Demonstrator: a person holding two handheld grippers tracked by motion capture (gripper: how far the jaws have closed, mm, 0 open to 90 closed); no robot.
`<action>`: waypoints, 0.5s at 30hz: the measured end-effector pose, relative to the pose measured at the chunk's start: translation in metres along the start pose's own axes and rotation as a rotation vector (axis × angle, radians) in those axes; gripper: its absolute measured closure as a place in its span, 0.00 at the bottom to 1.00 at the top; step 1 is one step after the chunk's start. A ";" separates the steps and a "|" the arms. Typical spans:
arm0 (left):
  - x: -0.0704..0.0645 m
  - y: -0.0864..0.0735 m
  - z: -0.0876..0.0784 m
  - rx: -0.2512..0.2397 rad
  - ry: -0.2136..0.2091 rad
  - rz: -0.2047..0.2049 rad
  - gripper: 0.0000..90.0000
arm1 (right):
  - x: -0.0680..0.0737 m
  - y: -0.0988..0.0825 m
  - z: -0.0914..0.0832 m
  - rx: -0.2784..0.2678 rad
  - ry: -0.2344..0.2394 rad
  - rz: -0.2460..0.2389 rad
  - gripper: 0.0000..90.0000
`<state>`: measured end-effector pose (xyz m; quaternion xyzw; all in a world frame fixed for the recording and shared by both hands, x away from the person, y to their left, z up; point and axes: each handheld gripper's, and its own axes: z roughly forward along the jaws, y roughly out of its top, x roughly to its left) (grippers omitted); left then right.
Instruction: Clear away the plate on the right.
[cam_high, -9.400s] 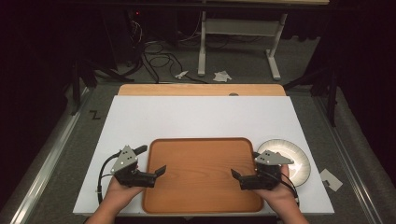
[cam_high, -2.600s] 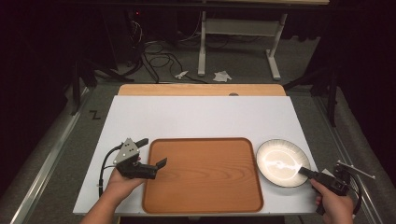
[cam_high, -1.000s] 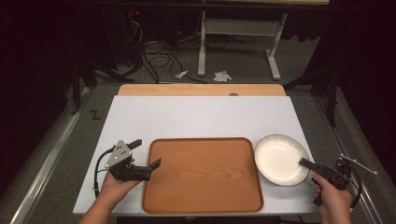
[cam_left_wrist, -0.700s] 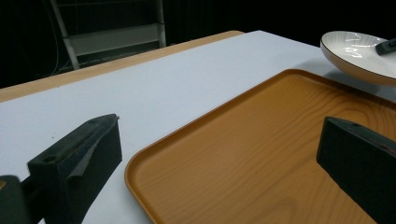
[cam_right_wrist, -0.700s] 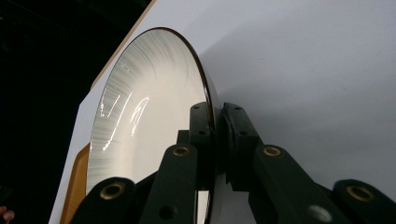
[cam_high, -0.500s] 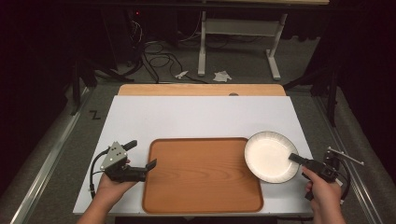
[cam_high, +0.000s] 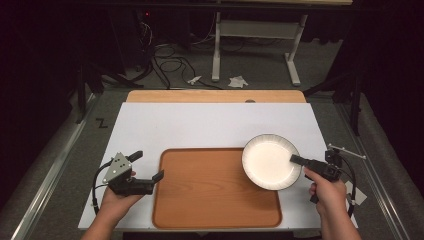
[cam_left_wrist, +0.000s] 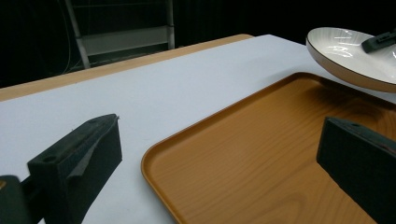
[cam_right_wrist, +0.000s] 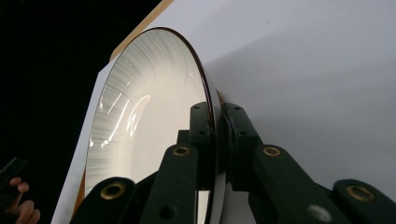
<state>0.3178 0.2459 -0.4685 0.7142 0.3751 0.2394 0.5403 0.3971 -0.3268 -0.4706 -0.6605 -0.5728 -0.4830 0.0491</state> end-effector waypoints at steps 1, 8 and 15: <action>0.000 0.000 0.000 0.004 -0.002 0.003 0.01 | 0.003 0.001 0.003 0.006 0.005 -0.003 0.94; 0.001 -0.001 0.000 0.003 -0.001 0.000 0.01 | 0.023 0.005 0.021 0.020 0.038 -0.026 0.94; 0.000 -0.001 0.002 0.006 -0.005 0.000 0.01 | 0.036 0.003 0.038 0.027 0.079 -0.041 0.94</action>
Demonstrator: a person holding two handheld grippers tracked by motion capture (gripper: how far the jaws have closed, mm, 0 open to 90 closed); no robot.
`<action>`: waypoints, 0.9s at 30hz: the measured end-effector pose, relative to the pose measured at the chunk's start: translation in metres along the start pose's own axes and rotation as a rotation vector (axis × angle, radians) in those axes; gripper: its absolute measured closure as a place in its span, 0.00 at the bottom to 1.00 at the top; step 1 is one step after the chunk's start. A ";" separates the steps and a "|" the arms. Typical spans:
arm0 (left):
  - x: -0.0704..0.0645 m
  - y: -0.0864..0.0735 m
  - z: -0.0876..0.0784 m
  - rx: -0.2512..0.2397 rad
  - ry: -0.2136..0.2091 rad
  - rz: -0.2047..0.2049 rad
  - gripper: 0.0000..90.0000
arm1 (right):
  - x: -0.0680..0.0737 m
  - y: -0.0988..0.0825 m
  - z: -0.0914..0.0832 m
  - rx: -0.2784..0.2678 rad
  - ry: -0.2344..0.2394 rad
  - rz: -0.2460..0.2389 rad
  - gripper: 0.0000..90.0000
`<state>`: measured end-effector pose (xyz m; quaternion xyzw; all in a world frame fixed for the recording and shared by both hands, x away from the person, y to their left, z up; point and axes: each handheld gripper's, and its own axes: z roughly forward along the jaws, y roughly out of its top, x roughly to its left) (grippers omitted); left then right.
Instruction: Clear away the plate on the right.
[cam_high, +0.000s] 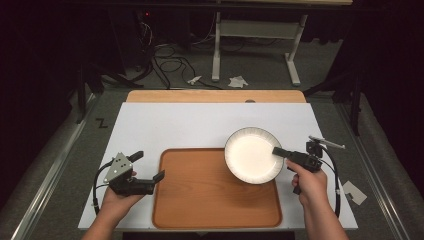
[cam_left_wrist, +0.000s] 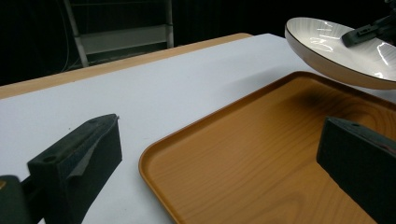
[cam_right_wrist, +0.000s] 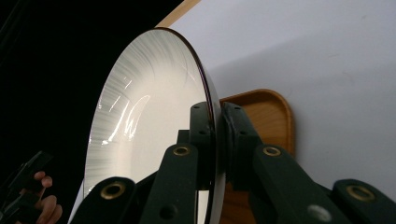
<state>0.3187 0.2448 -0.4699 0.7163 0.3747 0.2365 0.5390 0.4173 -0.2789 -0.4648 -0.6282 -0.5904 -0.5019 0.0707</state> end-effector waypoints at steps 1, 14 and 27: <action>-0.001 0.000 0.001 0.000 -0.003 -0.001 0.01 | 0.001 -0.001 0.002 0.004 0.004 0.000 0.94; -0.006 0.001 0.003 0.006 -0.015 0.010 0.01 | 0.020 -0.021 0.022 0.077 0.048 -0.061 0.94; -0.005 0.001 0.001 -0.003 -0.008 0.008 0.01 | 0.043 -0.034 0.037 0.144 0.077 -0.128 0.94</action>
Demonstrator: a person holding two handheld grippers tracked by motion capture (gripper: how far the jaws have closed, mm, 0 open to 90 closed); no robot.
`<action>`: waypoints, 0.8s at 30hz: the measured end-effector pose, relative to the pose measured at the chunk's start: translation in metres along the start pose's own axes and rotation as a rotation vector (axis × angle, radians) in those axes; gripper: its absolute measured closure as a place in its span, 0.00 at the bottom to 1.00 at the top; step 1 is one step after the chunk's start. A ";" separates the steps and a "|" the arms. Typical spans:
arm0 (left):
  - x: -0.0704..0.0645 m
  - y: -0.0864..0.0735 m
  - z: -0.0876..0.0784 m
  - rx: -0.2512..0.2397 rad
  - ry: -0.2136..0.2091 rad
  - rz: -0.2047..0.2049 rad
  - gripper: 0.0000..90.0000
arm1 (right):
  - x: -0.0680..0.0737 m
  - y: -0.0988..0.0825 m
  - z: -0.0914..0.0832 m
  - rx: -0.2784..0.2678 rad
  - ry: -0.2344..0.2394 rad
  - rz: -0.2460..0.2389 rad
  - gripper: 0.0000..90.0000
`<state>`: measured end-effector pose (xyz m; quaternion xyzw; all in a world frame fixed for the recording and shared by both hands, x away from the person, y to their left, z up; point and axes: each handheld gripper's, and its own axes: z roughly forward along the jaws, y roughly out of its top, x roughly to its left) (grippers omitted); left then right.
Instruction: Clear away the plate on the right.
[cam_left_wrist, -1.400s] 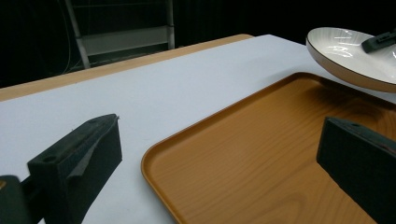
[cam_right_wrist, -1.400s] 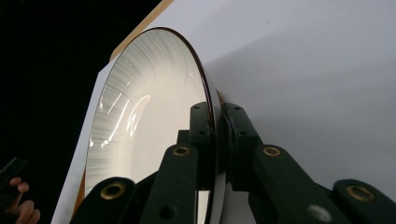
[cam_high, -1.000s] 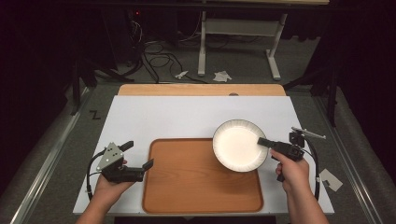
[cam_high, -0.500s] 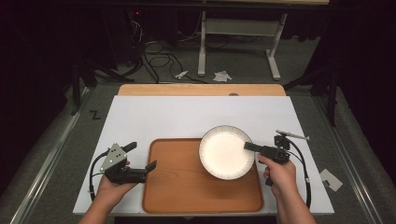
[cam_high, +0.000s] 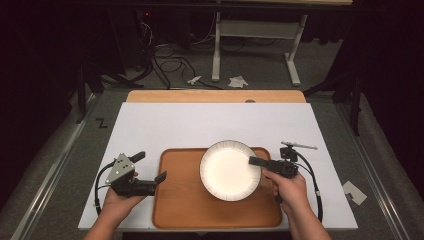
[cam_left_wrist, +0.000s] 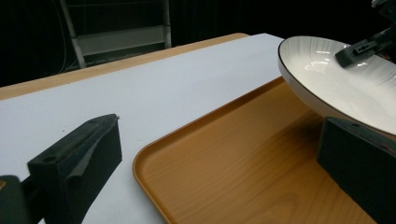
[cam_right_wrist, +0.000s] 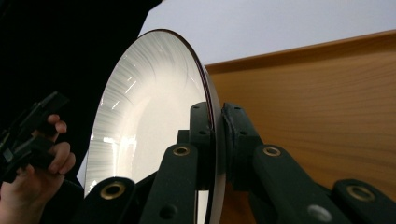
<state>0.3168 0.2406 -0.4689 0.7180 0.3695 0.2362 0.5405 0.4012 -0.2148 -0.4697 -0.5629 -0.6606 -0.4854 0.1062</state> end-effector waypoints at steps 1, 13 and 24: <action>0.000 0.000 0.000 -0.001 0.000 0.000 0.01 | 0.002 -0.001 0.002 0.012 -0.001 -0.005 0.94; 0.001 0.000 -0.002 0.000 0.000 -0.002 0.01 | 0.006 -0.008 0.021 0.072 -0.023 -0.032 0.94; 0.001 -0.001 -0.002 -0.001 0.000 -0.001 0.02 | 0.009 -0.012 0.032 0.104 -0.057 -0.059 0.94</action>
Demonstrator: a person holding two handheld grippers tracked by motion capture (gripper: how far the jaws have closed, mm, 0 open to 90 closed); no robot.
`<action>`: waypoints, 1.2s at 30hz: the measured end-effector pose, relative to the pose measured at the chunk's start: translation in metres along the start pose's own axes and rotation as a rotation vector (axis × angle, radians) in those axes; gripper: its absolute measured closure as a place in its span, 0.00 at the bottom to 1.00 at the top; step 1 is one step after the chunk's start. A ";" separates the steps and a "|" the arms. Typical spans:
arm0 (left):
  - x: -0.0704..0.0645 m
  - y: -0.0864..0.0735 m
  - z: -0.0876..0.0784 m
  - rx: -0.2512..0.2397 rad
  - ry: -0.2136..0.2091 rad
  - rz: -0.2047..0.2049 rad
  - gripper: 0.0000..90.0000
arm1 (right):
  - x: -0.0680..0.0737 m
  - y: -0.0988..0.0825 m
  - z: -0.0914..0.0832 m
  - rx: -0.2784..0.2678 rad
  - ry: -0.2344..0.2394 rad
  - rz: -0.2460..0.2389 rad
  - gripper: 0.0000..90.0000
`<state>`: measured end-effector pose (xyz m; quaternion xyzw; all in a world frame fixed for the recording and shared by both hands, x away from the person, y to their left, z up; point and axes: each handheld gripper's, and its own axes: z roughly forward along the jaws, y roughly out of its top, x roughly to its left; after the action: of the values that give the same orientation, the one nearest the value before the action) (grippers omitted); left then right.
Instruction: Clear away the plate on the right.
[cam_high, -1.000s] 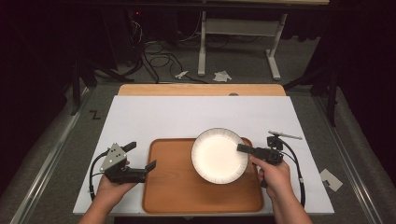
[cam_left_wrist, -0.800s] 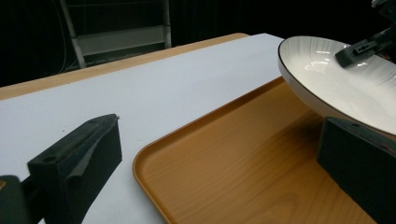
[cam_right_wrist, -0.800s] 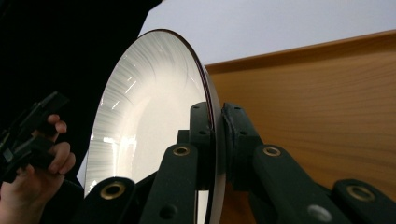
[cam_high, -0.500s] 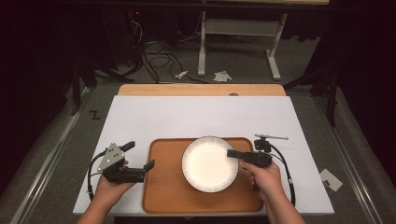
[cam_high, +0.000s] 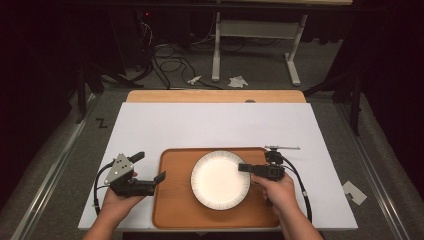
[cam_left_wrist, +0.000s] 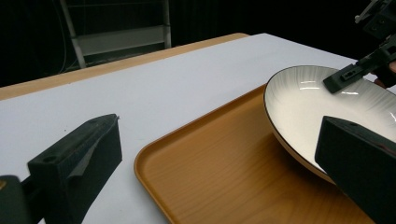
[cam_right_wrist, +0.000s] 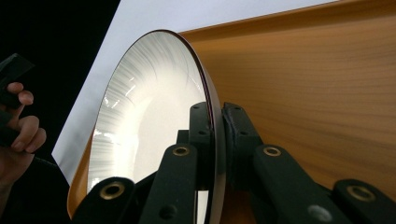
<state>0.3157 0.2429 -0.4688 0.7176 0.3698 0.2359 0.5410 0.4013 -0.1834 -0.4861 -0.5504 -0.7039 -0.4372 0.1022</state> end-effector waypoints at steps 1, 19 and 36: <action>0.000 0.000 0.000 -0.001 0.001 0.000 0.02 | 0.000 0.000 0.001 0.000 -0.003 0.000 0.94; 0.000 0.000 0.000 -0.001 0.000 0.001 0.02 | 0.003 -0.002 0.010 0.034 -0.031 -0.022 0.94; -0.002 -0.001 0.002 0.010 -0.005 0.008 0.02 | 0.002 -0.003 0.011 0.046 -0.052 -0.014 0.89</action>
<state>0.3158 0.2409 -0.4700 0.7223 0.3668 0.2342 0.5376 0.4019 -0.1740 -0.4936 -0.5539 -0.7202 -0.4071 0.0936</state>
